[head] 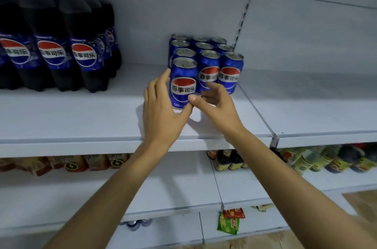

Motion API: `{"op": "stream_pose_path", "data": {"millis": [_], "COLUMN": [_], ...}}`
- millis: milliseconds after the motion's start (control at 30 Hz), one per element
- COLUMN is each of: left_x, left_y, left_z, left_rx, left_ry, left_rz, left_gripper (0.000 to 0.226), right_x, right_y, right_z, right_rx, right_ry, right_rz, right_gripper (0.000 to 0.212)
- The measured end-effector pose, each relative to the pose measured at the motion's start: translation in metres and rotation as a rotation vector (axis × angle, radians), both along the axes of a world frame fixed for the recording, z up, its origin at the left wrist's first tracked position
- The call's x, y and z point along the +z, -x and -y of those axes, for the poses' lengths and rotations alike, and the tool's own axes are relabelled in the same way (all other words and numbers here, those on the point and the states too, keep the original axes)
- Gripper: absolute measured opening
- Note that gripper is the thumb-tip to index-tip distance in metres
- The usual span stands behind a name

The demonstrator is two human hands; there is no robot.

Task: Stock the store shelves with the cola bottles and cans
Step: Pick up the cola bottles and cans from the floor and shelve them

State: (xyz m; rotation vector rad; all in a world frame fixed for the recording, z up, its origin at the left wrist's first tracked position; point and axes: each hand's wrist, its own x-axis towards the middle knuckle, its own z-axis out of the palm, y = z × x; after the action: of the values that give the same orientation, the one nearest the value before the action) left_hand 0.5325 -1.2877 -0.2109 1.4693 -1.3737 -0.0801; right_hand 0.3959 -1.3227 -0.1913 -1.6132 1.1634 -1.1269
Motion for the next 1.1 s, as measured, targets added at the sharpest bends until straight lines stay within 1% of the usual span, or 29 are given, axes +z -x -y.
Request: {"op": "stream_pose_path", "data": {"millis": [67, 133, 200, 267, 400, 500, 567, 633, 733, 800, 867, 933, 1000, 1100], "left_x": [-0.006, -0.012, -0.017, -0.021, -0.04, -0.058, -0.071, -0.088, -0.128, -0.165, -0.205, -0.248, -0.296, -0.38], "left_y": [0.017, 0.038, 0.066, 0.104, 0.192, 0.264, 0.312, 0.36, 0.421, 0.447, 0.461, 0.465, 0.463, 0.46], "left_z": [-0.021, -0.036, -0.049, -0.06, -0.085, -0.103, -0.116, -0.129, -0.147, -0.159, -0.174, -0.19, -0.202, -0.208], "left_rx": [-0.088, -0.18, -0.302, -0.428, -0.618, -0.743, -0.797, -0.835, -0.894, -0.869, -0.821, -0.811, -0.799, -0.744], "left_ry": [0.119, 0.141, 0.115, 0.08, -0.022, -0.104, -0.167, -0.256, -0.444, -0.613, -0.823, -0.967, -1.077, -1.27], "left_rz": [-0.021, -0.003, 0.018, 0.029, 0.114, 0.166, 0.204, 0.203, 0.193, 0.209, 0.221, 0.229, 0.204, 0.145], "left_gripper": [0.065, 0.056, 0.052, 0.047, 0.044, 0.041, 0.043, 0.049, 0.067, 0.078, 0.084, 0.085, 0.086, 0.088], "right_x": [-0.003, -0.01, -0.02, -0.03, -0.052, -0.07, -0.083, -0.096, -0.122, -0.142, -0.173, -0.212, -0.262, -0.358], "right_y": [0.022, 0.05, 0.083, 0.124, 0.217, 0.29, 0.337, 0.385, 0.452, 0.49, 0.521, 0.545, 0.561, 0.571], "right_z": [-0.024, -0.05, -0.078, -0.105, -0.153, -0.187, -0.208, -0.227, -0.247, -0.254, -0.259, -0.262, -0.261, -0.258], "right_rx": [0.028, 0.068, 0.035, -0.059, -0.2, -0.252, -0.264, -0.262, -0.278, -0.308, -0.353, -0.384, -0.398, -0.428], "right_ry": [-0.04, -0.041, -0.013, -0.007, -0.108, -0.19, -0.239, -0.31, -0.427, -0.504, -0.594, -0.682, -0.783, -0.925], "right_rz": [0.068, 0.109, 0.119, 0.147, 0.125, 0.119, 0.124, 0.126, 0.108, 0.093, 0.081, 0.07, 0.061, 0.025], "right_gripper": [0.056, 0.05, 0.041, 0.035, 0.035, 0.038, 0.035, 0.038, 0.039, 0.045, 0.052, 0.052, 0.045, 0.036]}}
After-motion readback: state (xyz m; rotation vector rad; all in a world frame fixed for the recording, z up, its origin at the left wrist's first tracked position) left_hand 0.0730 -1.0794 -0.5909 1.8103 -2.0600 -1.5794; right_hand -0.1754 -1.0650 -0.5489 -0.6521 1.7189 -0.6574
